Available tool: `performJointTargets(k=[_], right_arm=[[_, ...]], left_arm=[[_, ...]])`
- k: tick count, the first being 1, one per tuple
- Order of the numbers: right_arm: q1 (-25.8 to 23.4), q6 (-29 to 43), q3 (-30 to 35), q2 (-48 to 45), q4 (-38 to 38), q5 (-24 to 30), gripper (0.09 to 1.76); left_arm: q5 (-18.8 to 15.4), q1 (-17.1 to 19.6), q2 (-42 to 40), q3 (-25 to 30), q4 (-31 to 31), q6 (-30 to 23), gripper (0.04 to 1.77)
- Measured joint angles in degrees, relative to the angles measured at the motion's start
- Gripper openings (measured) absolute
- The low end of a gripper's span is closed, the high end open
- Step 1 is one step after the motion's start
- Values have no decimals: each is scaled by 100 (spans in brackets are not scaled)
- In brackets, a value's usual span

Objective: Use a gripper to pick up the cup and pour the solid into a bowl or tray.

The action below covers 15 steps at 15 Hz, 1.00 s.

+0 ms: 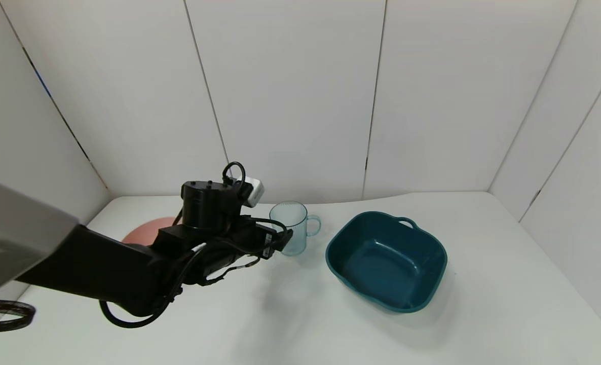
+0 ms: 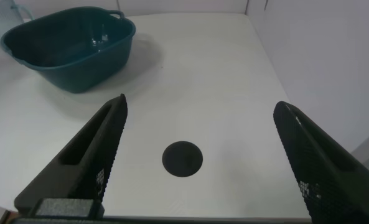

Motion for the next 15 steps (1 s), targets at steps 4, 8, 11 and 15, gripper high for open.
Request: performJointTargets(k=[4, 8, 11, 15], right_arm=[[-2, 0, 0, 0, 0, 0, 171], [-10, -5, 2, 0, -20, 2, 171], [-10, -2, 24, 0, -90, 4, 171], [-10, 0, 27, 0, -85, 6, 171]], left_arm=[[13, 27, -981, 160, 850, 16, 170], [51, 44, -1976, 190, 1506, 30, 171], [49, 110, -2693, 350, 1731, 35, 171], [51, 184, -3741, 859, 1892, 60, 171]])
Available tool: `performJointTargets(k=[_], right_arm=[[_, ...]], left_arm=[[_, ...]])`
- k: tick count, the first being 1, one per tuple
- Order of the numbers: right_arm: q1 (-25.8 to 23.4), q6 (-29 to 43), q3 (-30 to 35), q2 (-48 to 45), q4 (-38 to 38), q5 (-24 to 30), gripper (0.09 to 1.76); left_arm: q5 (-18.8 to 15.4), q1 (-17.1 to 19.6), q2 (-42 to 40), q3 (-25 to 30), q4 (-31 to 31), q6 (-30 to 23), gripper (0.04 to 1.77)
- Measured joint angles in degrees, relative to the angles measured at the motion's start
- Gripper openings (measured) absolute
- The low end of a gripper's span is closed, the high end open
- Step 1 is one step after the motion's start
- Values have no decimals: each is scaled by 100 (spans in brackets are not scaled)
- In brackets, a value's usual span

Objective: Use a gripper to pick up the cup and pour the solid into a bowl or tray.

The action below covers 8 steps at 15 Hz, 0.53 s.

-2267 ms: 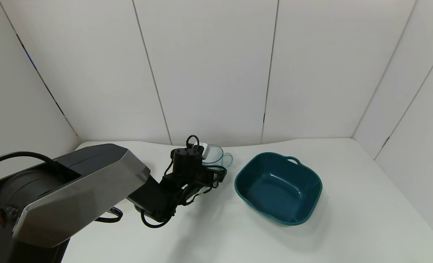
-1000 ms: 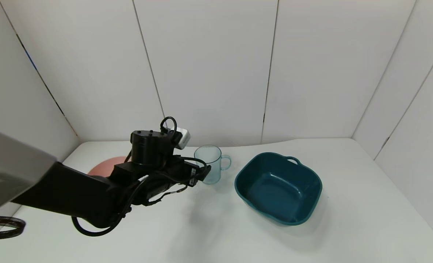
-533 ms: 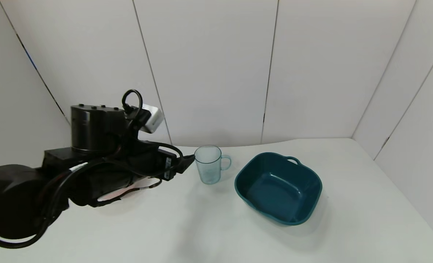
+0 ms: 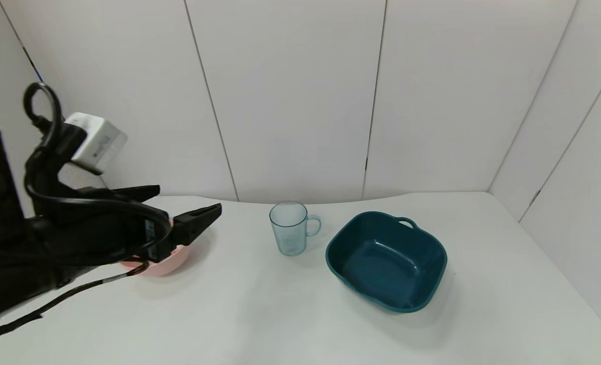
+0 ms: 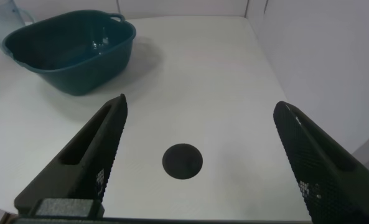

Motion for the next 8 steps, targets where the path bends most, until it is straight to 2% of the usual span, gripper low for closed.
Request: performJointTargets(k=[4, 8], right_arm=[[0, -5, 0, 0, 5, -2, 171], [0, -2, 0, 0, 7, 0, 171]], left_arm=[[12, 185, -1130, 262, 689, 56, 171], [-2, 566, -2302, 293, 1497, 106, 172]])
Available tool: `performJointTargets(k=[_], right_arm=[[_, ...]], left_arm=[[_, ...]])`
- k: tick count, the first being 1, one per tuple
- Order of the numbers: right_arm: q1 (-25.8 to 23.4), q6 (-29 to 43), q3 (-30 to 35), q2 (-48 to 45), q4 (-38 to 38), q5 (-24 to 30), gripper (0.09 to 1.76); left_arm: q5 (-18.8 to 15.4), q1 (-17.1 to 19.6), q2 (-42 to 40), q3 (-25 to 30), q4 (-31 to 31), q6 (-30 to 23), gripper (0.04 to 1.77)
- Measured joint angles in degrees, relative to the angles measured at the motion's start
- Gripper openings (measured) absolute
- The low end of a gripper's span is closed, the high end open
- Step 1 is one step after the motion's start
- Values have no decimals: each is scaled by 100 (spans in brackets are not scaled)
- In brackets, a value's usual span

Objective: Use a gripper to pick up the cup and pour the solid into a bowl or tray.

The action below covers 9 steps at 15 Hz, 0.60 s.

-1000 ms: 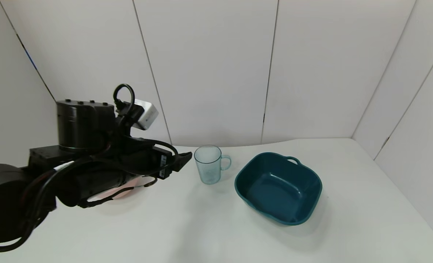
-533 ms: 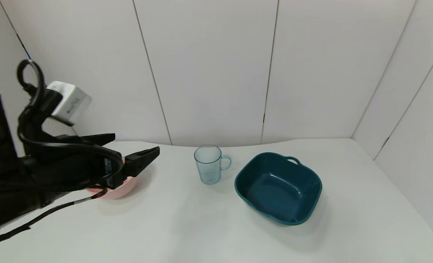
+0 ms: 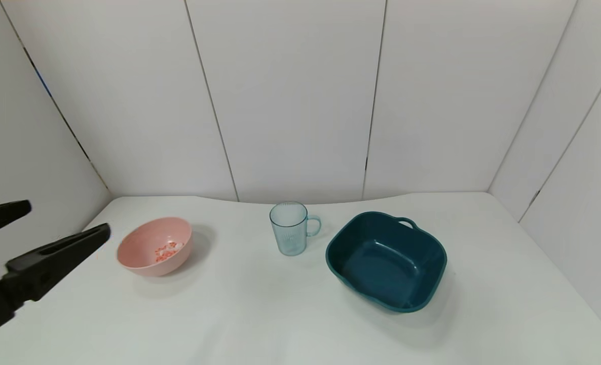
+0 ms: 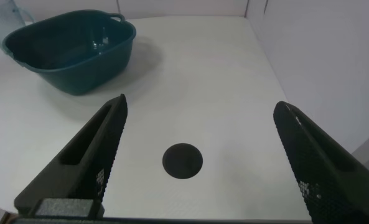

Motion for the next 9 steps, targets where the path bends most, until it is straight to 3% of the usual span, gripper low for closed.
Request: performJointTargets(k=[5, 9], right_arm=[[0, -2, 0, 0, 0, -2, 171], [0, -2, 0, 0, 0, 0, 171]], left_arm=[[-66, 667, -1325, 20, 941, 62, 172], [-72, 895, -2160, 20, 1409, 62, 172]])
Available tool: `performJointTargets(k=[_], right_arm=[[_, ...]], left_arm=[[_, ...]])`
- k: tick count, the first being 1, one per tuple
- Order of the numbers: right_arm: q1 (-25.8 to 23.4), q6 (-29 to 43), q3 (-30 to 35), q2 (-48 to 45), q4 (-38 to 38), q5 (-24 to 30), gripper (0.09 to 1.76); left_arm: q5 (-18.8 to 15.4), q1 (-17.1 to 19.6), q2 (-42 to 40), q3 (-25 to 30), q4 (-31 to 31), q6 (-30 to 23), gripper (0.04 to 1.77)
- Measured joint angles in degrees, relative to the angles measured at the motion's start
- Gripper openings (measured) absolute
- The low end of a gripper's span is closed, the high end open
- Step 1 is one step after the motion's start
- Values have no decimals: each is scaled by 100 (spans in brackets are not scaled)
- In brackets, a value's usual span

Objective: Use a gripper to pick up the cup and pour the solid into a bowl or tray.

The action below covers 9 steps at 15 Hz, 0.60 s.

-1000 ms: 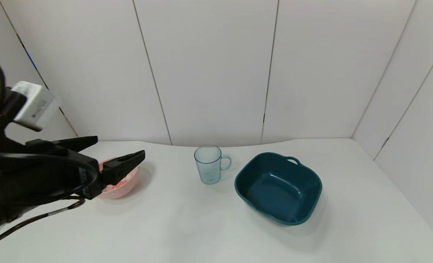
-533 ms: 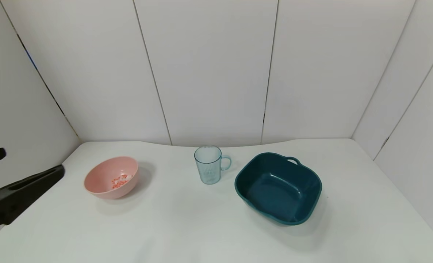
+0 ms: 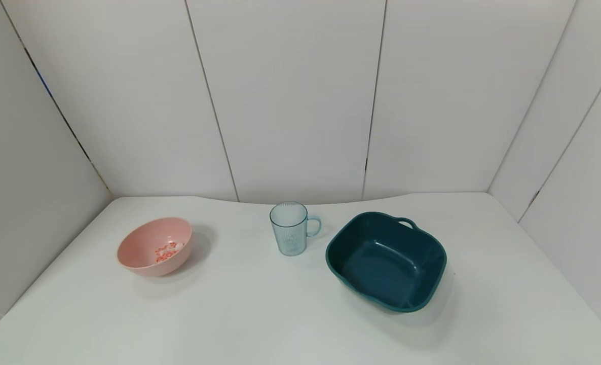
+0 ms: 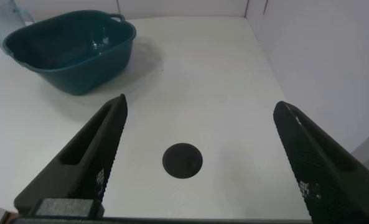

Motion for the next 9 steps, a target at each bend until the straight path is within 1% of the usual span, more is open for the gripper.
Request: performJointTargets(k=[5, 7, 9], right_arm=[[0, 2, 0, 0, 0, -2, 171], [0, 2, 0, 0, 0, -2, 171], [0, 2, 0, 0, 0, -2, 171]], left_arm=[[-2, 141, -946, 0, 488, -49, 172], [67, 288, -1213, 16, 479, -77, 172], [12, 541, -1343, -6, 466, -60, 172]])
